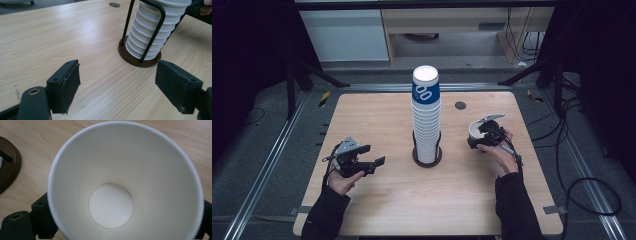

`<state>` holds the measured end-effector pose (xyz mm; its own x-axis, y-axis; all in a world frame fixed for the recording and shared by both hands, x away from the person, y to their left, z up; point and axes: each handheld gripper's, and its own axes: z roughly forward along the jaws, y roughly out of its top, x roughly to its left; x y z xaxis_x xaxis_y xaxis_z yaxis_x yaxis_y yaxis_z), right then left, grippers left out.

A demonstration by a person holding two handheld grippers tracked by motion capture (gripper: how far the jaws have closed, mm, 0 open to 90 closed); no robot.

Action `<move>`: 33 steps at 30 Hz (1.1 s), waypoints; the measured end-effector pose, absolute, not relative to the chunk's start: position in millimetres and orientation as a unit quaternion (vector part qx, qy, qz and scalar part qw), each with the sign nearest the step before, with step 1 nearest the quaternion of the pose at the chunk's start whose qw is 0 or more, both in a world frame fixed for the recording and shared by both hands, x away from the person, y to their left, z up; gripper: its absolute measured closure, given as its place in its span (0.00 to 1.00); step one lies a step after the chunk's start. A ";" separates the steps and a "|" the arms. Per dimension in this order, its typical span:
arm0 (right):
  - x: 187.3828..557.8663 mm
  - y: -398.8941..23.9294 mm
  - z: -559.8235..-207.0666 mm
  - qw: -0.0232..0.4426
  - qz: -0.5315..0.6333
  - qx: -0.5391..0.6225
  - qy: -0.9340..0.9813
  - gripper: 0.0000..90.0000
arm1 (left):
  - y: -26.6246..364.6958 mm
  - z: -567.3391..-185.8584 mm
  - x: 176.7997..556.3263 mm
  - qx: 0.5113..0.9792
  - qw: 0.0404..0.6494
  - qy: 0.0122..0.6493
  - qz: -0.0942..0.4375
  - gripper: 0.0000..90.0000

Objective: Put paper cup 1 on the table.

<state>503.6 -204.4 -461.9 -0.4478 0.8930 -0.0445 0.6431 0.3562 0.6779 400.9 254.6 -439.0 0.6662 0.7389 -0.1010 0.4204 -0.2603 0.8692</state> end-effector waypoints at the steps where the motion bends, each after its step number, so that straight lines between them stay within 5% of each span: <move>1: 502.4 -204.8 -461.1 0.206 0.303 0.483 0.795 0.11 | 254.5 -439.0 400.9 0.776 0.480 0.374 0.166 0.21; 33: 433.9 -218.3 -389.9 0.247 0.410 0.453 0.752 0.08 | 254.0 -437.6 399.2 0.777 0.479 0.372 0.167 0.21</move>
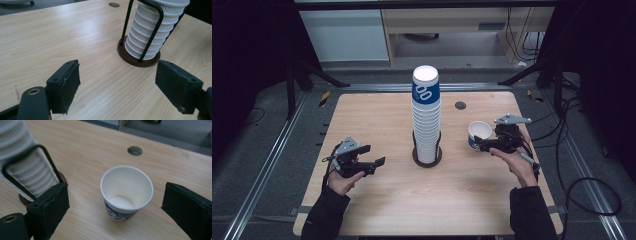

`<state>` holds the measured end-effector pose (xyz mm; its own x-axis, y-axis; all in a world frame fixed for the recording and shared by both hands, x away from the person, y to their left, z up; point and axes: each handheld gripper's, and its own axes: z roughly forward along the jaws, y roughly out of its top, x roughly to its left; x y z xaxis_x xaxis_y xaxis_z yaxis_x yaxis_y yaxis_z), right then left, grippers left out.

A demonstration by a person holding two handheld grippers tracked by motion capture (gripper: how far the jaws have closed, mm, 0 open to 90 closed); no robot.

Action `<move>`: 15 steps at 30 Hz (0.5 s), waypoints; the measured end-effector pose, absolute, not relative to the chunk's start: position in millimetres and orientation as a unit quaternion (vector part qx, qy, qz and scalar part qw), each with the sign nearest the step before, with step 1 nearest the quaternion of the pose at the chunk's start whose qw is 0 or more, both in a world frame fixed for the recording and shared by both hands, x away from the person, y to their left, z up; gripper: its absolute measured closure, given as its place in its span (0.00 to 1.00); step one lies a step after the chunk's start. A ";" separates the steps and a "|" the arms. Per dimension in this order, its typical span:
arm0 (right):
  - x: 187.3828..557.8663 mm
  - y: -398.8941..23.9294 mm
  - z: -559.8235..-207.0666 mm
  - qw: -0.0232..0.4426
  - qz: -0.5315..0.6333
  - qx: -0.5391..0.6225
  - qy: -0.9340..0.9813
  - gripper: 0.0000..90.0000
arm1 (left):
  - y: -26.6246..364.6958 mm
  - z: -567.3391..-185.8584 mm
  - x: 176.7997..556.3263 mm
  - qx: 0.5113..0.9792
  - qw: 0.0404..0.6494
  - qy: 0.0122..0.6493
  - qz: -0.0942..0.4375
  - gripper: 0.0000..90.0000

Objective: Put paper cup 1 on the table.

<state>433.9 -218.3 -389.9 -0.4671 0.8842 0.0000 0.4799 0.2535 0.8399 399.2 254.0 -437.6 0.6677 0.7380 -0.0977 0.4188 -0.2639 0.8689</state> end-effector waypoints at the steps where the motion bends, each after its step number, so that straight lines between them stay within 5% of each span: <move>1: 431.7 -217.1 -385.4 0.250 0.420 0.449 0.748 0.08 | 254.1 -437.6 399.2 0.777 0.479 0.372 0.166 0.21; 15: 408.7 -184.1 -322.8 0.263 0.528 0.373 0.716 0.07 | 254.5 -437.3 398.9 0.777 0.480 0.371 0.165 0.21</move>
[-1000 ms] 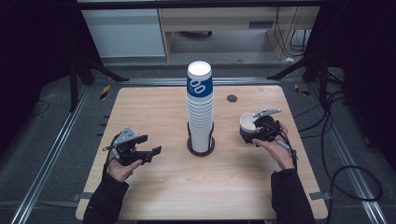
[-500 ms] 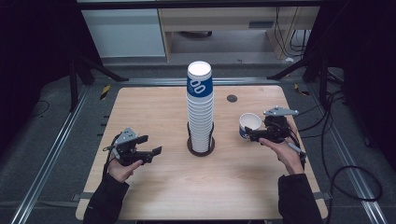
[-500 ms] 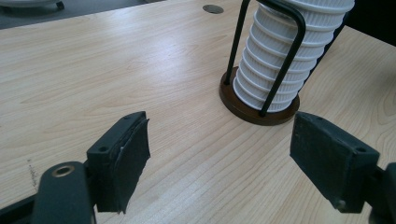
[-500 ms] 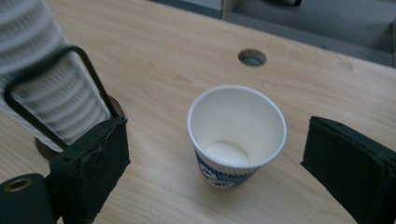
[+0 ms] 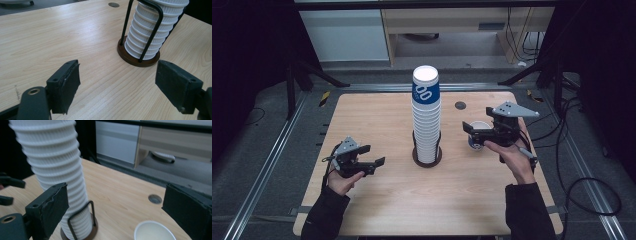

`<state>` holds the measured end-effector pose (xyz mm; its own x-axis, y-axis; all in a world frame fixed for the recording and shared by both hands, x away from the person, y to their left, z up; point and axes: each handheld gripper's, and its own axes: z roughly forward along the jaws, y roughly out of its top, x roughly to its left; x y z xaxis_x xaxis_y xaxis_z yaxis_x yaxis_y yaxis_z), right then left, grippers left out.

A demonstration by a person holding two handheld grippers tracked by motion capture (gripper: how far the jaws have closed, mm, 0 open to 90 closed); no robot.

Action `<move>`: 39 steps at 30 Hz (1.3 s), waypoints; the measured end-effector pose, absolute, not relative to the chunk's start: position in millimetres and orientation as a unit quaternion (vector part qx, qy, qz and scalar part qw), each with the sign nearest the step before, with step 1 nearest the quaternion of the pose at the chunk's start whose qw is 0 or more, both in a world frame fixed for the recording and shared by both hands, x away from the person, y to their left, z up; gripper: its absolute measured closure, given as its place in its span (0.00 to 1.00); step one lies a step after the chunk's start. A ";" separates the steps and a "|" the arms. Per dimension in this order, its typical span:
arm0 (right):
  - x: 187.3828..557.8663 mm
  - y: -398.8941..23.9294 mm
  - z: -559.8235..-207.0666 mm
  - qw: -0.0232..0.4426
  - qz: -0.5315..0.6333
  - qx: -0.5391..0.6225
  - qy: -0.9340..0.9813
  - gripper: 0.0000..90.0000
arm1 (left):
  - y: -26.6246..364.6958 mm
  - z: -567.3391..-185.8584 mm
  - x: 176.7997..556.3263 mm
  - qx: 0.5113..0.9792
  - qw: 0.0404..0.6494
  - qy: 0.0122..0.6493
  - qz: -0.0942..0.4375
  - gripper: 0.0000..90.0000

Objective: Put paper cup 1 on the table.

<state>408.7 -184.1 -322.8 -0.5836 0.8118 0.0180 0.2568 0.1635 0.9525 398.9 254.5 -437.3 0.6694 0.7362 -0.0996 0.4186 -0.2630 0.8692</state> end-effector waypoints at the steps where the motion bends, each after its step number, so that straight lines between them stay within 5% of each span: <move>1: 407.0 -181.3 -318.6 0.264 0.534 0.367 0.715 0.07 | 254.7 -437.2 398.9 0.777 0.481 0.372 0.165 0.21; 20: 408.3 -117.2 -271.4 0.245 0.593 0.284 0.713 0.07 | 254.4 -437.4 398.9 0.779 0.480 0.370 0.163 0.22; 39: 443.8 -76.3 -275.1 0.233 0.601 0.285 0.709 0.09 | 254.5 -437.9 399.5 0.779 0.480 0.370 0.161 0.22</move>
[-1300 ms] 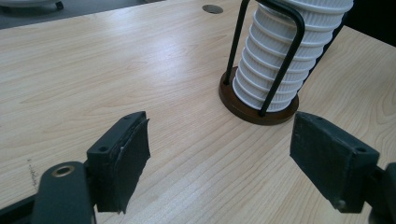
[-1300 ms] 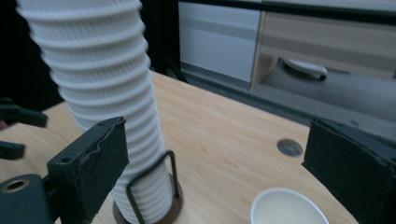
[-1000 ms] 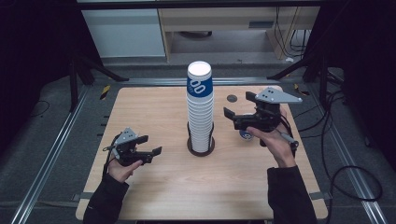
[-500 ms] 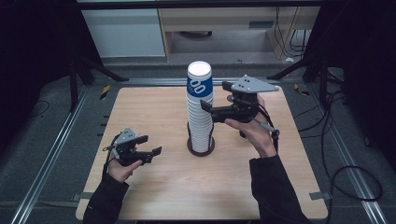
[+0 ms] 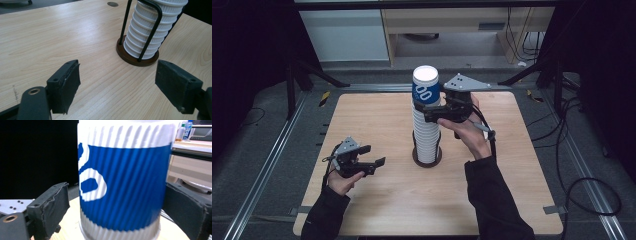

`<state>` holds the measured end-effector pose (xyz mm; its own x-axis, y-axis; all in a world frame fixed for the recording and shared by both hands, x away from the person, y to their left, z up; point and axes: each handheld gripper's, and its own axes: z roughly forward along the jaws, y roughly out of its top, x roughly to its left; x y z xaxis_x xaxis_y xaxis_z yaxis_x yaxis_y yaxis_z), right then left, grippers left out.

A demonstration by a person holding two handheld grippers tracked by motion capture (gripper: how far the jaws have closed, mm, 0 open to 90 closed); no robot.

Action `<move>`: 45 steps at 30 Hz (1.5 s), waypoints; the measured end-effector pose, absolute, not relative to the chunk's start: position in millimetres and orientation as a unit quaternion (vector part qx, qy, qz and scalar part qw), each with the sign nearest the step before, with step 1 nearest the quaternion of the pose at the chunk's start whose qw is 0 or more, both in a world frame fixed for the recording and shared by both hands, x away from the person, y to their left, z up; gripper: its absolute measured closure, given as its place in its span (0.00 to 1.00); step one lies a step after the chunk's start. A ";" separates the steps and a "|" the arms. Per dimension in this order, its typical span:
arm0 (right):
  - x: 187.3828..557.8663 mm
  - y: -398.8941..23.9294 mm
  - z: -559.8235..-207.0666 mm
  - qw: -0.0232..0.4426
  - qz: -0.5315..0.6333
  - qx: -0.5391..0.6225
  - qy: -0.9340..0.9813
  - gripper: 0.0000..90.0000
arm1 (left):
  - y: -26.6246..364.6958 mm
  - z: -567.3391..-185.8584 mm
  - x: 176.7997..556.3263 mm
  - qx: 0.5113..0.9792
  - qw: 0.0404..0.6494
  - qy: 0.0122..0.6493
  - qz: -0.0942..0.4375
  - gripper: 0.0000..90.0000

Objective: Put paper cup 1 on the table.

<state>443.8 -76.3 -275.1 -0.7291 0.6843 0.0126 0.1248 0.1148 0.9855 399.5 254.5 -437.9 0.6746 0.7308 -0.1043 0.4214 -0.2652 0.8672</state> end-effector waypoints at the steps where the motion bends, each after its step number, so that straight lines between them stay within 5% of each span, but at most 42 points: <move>1: 445.1 -74.8 -275.6 0.235 0.602 0.286 0.708 0.10 | 254.7 -437.9 399.6 0.779 0.481 0.370 0.161 0.22; 45: 449.1 -70.8 -258.1 0.250 0.608 0.277 0.701 0.22 | 253.8 -438.0 399.1 0.781 0.478 0.369 0.161 0.22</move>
